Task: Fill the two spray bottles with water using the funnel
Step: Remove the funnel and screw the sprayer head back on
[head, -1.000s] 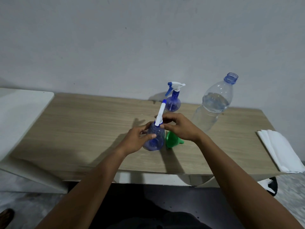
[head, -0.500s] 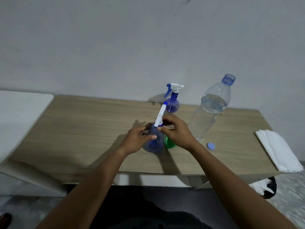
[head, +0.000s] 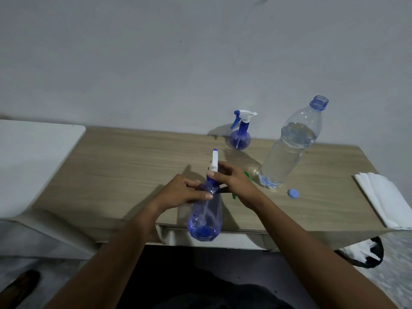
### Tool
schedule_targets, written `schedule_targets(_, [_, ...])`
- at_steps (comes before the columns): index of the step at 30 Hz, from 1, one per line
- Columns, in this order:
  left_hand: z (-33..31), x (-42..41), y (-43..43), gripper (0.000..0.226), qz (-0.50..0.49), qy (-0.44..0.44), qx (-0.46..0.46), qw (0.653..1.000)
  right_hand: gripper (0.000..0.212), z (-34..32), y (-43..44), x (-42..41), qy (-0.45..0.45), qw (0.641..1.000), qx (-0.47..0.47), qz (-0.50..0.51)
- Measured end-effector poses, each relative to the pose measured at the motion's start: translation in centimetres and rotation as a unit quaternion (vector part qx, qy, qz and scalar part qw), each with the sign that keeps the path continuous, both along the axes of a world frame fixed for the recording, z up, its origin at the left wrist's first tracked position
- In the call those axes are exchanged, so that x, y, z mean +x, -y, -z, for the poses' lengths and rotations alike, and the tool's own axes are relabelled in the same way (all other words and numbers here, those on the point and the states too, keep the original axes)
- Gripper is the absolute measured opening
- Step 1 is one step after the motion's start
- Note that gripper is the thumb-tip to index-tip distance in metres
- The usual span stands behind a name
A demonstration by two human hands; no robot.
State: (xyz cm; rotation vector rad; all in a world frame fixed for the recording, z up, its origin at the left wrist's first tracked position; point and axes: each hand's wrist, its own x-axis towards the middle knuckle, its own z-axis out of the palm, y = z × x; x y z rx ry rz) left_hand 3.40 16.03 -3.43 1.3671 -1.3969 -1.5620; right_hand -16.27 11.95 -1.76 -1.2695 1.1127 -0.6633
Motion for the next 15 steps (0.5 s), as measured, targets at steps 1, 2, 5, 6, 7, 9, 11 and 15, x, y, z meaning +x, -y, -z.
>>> schedule_targets(1, [-0.1,0.1,-0.3,0.020,0.001,0.009,0.012,1.000,0.027,0.3,-0.1,0.3,-0.003,1.000,0.022,-0.004])
schedule_targets(2, [-0.1,0.1,-0.5,0.020,-0.002,0.022,0.022,1.000,0.019,0.7,-0.2,0.6,-0.003,0.999,0.043,-0.010])
schedule_targets(5, [0.0,0.2,-1.3,0.026,-0.011,0.053,0.053,0.997,0.012,1.7,-0.7,1.4,0.002,0.996,0.082,-0.026])
schedule_targets(6, [0.1,0.2,-1.5,0.026,-0.015,0.055,0.064,0.996,0.013,1.9,-0.8,1.6,0.000,0.996,0.087,-0.028])
schedule_targets(7, [0.2,0.2,-1.8,0.028,-0.018,0.053,0.075,0.996,0.015,2.1,-0.8,1.7,-0.004,0.996,0.089,-0.028])
schedule_targets(9, [0.4,0.3,-2.0,0.033,-0.021,0.044,0.090,0.995,0.018,2.3,-1.0,1.9,-0.010,0.995,0.097,-0.025])
schedule_targets(11, [0.4,0.3,-2.1,0.038,-0.022,0.040,0.104,0.994,0.020,2.6,-1.2,2.0,-0.010,0.994,0.109,-0.015])
schedule_targets(15, [0.7,0.3,-2.3,0.038,-0.016,0.062,0.099,0.993,0.020,3.3,-1.5,1.9,-0.015,0.993,0.115,-0.011])
